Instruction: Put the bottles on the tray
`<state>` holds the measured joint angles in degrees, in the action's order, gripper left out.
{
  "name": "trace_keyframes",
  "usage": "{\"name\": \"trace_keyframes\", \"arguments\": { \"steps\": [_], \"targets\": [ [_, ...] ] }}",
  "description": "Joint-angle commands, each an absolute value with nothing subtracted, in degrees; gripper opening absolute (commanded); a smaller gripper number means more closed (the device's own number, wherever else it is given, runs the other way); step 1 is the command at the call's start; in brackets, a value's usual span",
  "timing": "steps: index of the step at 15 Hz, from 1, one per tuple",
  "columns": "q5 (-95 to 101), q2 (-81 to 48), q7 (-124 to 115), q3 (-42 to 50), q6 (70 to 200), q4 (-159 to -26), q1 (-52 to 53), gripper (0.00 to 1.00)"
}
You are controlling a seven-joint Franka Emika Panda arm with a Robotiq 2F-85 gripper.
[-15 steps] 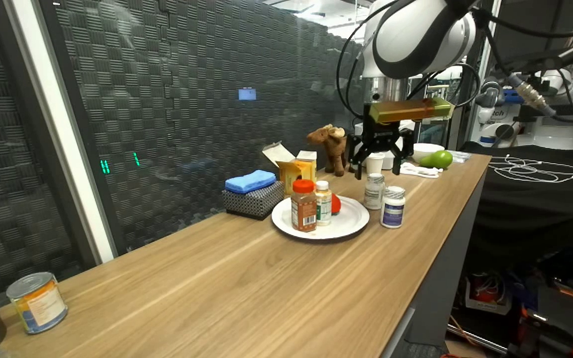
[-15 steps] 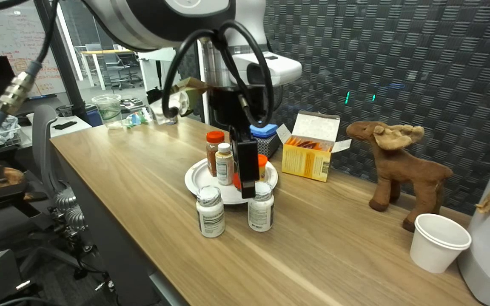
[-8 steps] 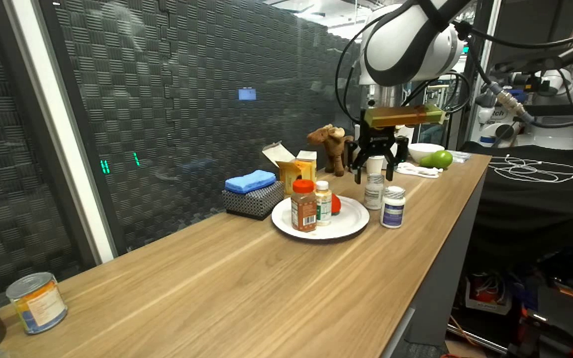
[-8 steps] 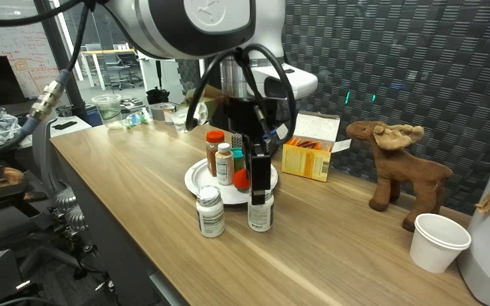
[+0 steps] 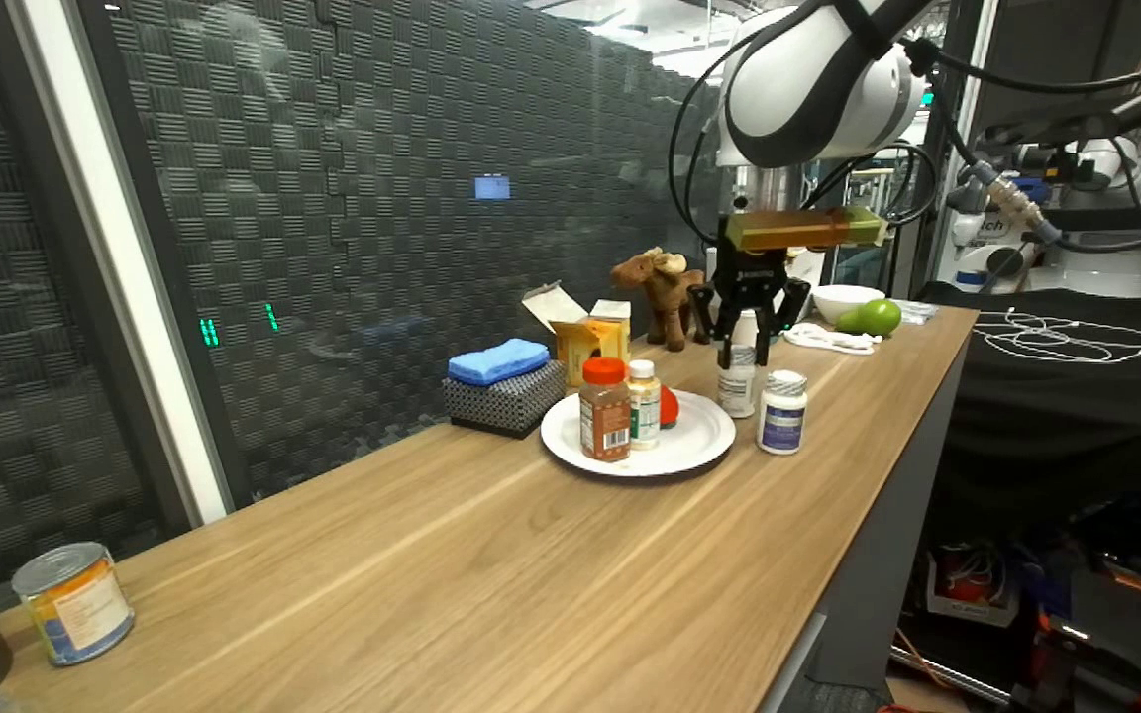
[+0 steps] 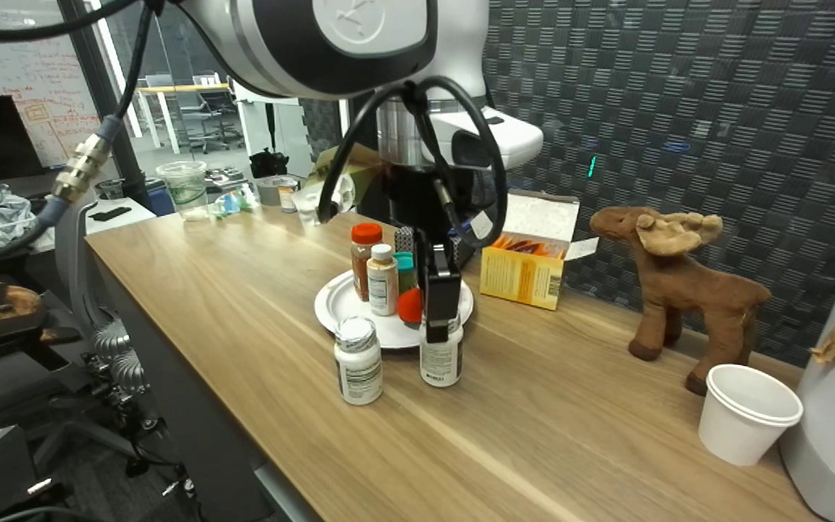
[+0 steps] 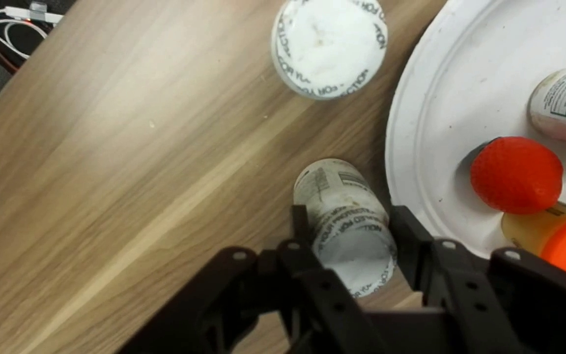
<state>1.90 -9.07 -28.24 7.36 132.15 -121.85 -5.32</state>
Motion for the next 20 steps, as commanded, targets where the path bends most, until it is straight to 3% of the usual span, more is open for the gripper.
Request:
{"name": "trace_keyframes", "arguments": {
  "steps": [1, 8, 20],
  "targets": [
    [5.19, -2.76, -31.4, 8.0, 132.72, -126.05, -4.06, 0.19],
    [18.06, 6.62, -38.61, 2.77, 131.45, -129.03, -2.35, 0.19],
    [10.89, -0.86, -28.58, -2.16, 135.18, -126.08, 1.18, 0.19]
  ]
}}
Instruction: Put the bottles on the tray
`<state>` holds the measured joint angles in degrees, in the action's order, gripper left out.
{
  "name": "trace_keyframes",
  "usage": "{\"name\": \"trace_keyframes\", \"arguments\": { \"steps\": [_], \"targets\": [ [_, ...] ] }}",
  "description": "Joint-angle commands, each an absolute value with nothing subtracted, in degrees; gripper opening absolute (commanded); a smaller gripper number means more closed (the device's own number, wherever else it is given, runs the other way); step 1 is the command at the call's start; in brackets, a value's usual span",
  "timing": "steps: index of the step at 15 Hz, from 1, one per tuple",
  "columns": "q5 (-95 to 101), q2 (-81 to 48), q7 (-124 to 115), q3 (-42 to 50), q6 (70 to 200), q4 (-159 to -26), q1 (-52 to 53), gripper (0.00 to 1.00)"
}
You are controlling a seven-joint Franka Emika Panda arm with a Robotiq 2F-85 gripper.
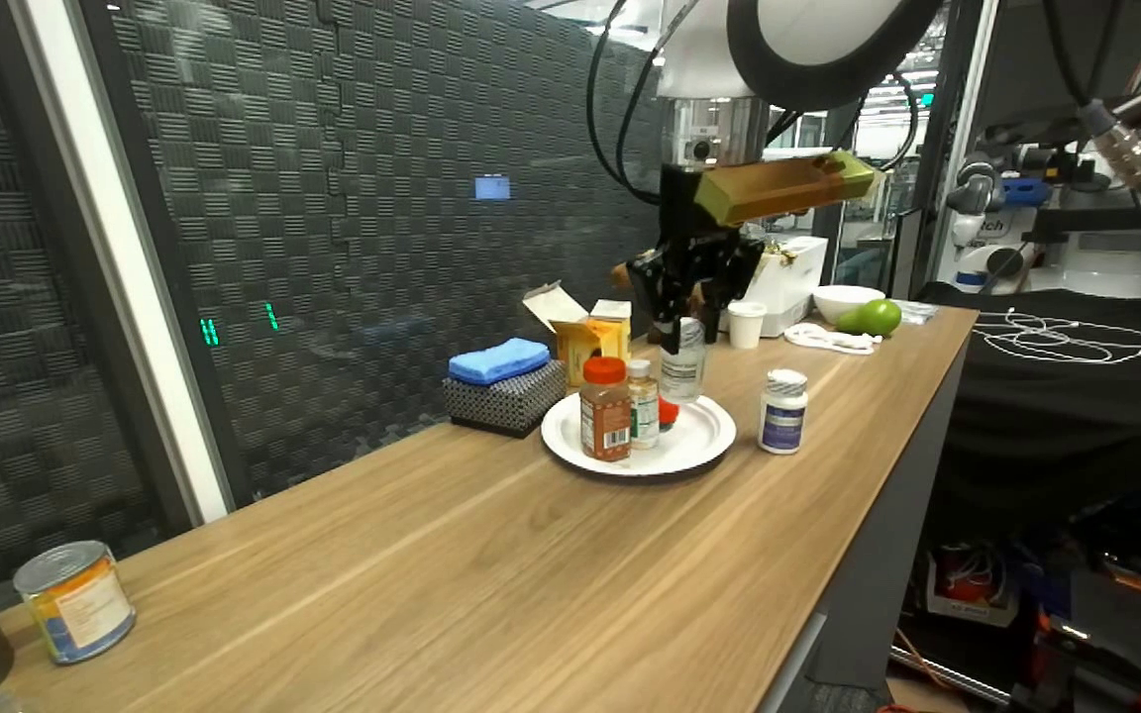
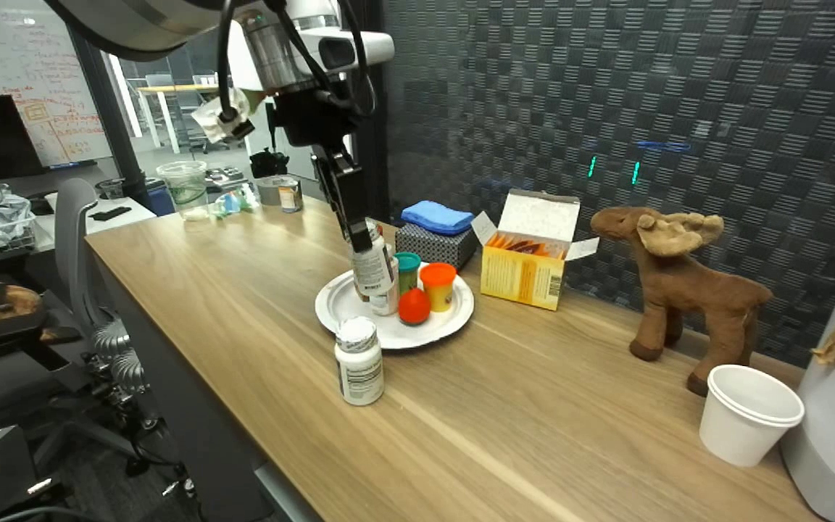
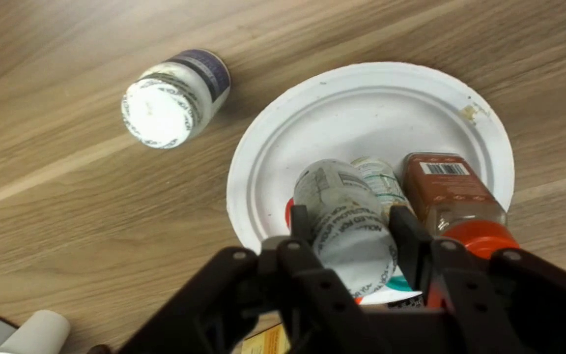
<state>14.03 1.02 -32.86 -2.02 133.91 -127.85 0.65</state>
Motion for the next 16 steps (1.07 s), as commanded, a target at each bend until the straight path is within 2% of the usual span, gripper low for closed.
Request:
{"name": "trace_keyframes", "arguments": {
  "steps": [1, 12, 13, 14, 16],
  "targets": [
    [10.01, -1.42, -27.5, -2.15, 135.43, -125.96, 1.39, 0.19],
    [1.29, -6.44, -16.98, -1.87, 134.1, -124.5, 1.8, 0.19],
    [1.65, -6.43, -17.01, -1.75, 134.03, -124.67, 1.85, 0.69],
    [1.7, -5.98, -16.8, -1.64, 134.35, -125.17, 1.8, 0.7],
    [1.92, -4.33, -17.25, -1.29, 135.22, -126.61, 1.61, 0.84]
  ]
}}
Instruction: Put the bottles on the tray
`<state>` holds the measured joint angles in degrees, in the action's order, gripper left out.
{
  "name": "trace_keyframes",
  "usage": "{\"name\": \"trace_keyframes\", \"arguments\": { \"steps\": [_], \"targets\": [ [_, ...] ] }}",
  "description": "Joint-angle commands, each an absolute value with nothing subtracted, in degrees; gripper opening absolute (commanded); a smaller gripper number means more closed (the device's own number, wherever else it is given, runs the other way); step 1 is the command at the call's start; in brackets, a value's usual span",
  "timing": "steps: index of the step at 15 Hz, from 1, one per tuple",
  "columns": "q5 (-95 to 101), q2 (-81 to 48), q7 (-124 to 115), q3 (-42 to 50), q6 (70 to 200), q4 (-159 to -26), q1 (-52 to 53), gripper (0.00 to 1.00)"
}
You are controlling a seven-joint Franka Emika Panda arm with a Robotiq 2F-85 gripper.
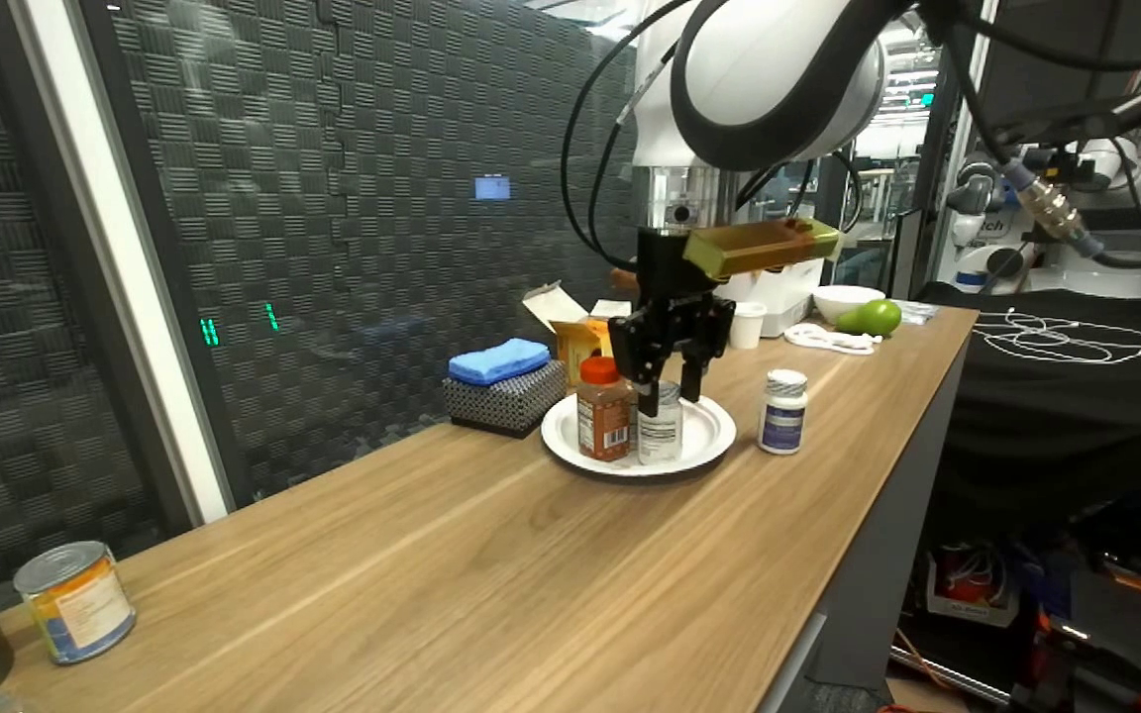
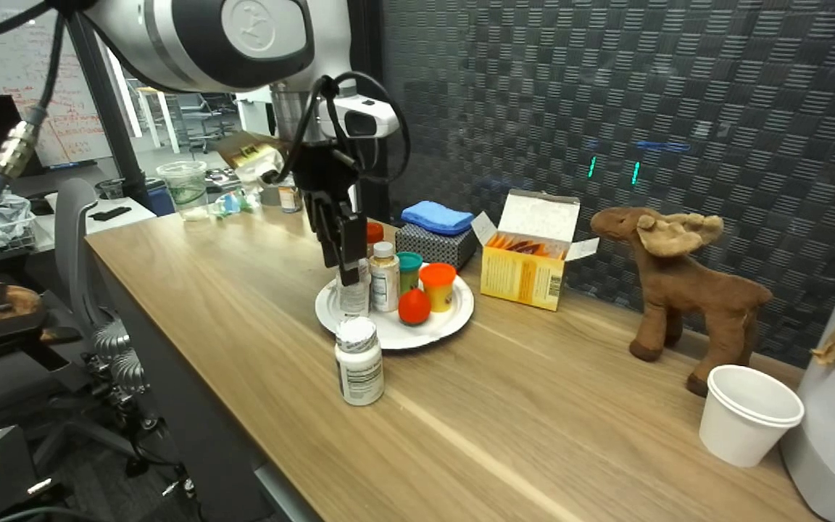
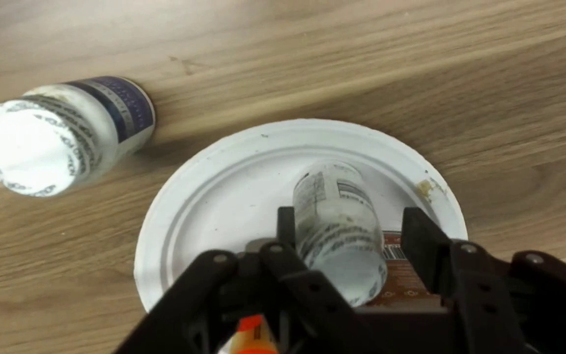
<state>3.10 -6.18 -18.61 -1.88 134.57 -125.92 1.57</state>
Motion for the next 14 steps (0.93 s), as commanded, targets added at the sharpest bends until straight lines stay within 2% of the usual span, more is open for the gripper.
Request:
{"name": "trace_keyframes", "arguments": {
  "steps": [1, 2, 3, 14],
  "targets": [
    [1.82, -2.8, -17.82, -0.99, 135.7, -127.81, 1.43, 0.91],
    [1.91, -1.21, -18.77, -0.65, 136.15, -129.07, 1.26, 0.99],
    [1.86, 0.77, -20.09, -0.24, 136.76, -130.79, 1.02, 1.0],
    [4.01, 16.22, -34.65, 0.71, 139.62, -146.95, -6.04, 1.0]
  ]
}}
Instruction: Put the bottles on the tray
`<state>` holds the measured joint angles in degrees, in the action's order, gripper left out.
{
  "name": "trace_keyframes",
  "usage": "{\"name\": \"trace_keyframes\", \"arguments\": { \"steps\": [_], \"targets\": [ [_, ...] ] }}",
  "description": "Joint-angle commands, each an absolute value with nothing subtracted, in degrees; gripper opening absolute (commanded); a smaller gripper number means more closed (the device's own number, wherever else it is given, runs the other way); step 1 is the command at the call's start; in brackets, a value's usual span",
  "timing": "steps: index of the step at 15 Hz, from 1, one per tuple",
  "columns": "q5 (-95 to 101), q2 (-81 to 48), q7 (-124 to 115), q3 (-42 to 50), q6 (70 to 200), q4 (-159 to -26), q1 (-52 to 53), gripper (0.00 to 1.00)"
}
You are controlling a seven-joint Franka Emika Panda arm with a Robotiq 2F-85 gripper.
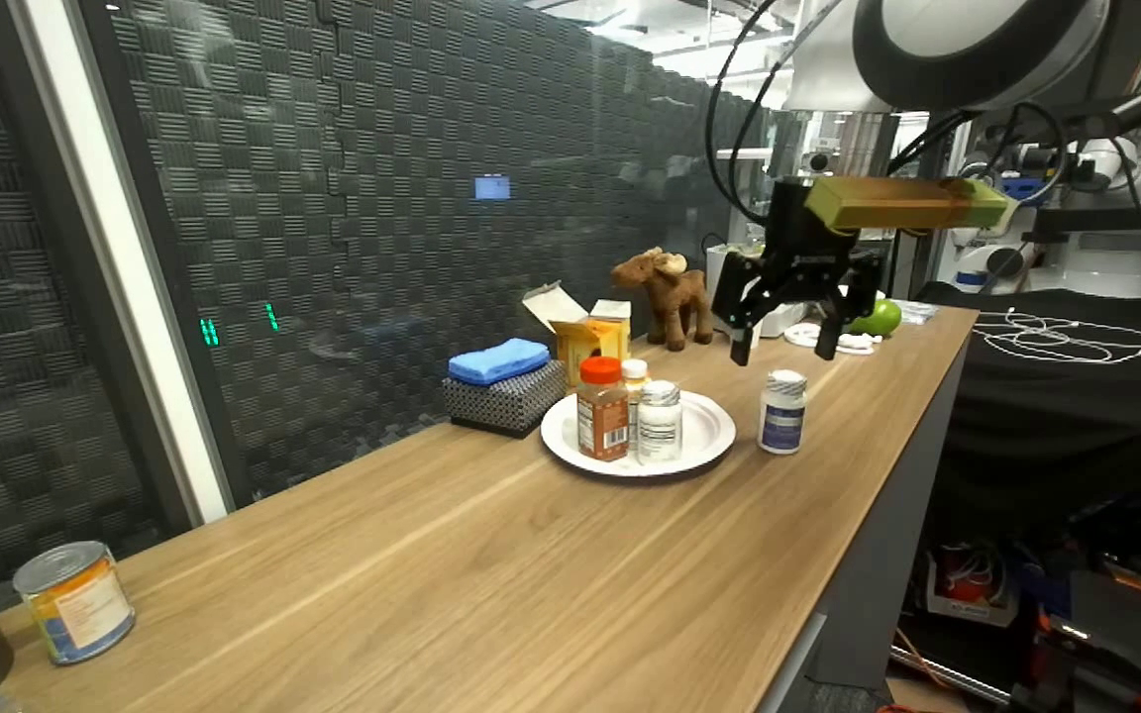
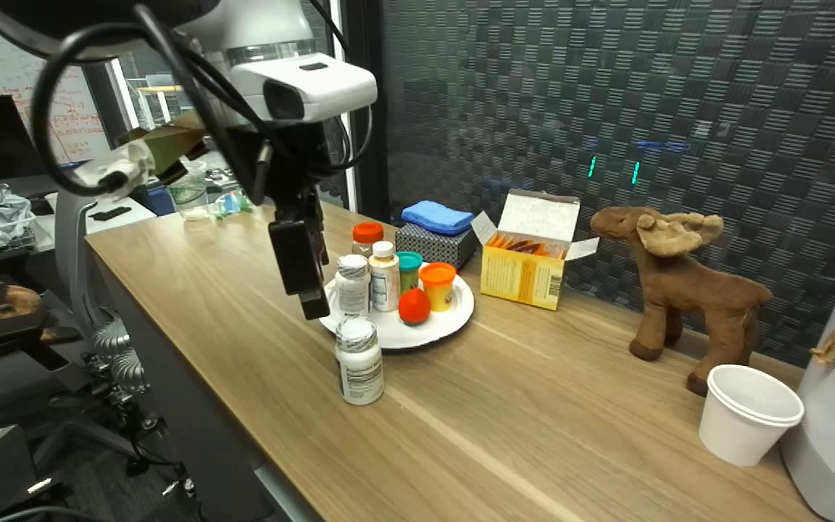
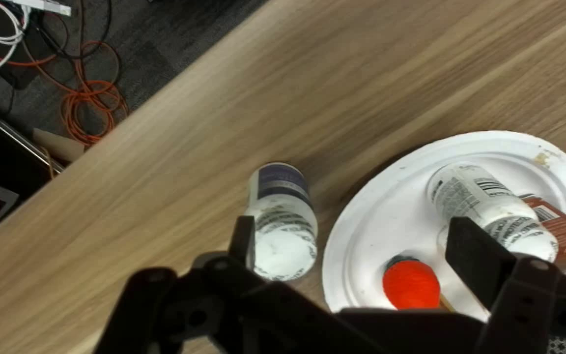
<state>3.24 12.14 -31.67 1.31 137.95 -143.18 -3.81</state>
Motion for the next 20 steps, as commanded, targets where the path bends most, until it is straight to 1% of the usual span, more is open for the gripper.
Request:
{"name": "trace_keyframes", "arguments": {
  "steps": [1, 8, 17, 18, 19, 20],
  "targets": [
    [3.86, 16.3, -34.88, 0.79, 139.81, -147.15, -6.74, 1.0],
    [-0.89, 11.87, -30.76, 2.31, 141.97, -143.77, -7.49, 1.0],
    [-2.22, 4.0, -30.53, 2.75, 140.3, -138.56, -7.27, 1.0],
    [-2.4, 3.86, -30.47, 2.87, 140.06, -138.42, -7.15, 0.75],
    [-2.24, 3.79, -30.62, 2.94, 139.91, -138.38, -7.07, 0.74],
    [-2.47, 3.99, -30.47, 2.97, 139.79, -138.62, -6.93, 0.68]
  ]
}}
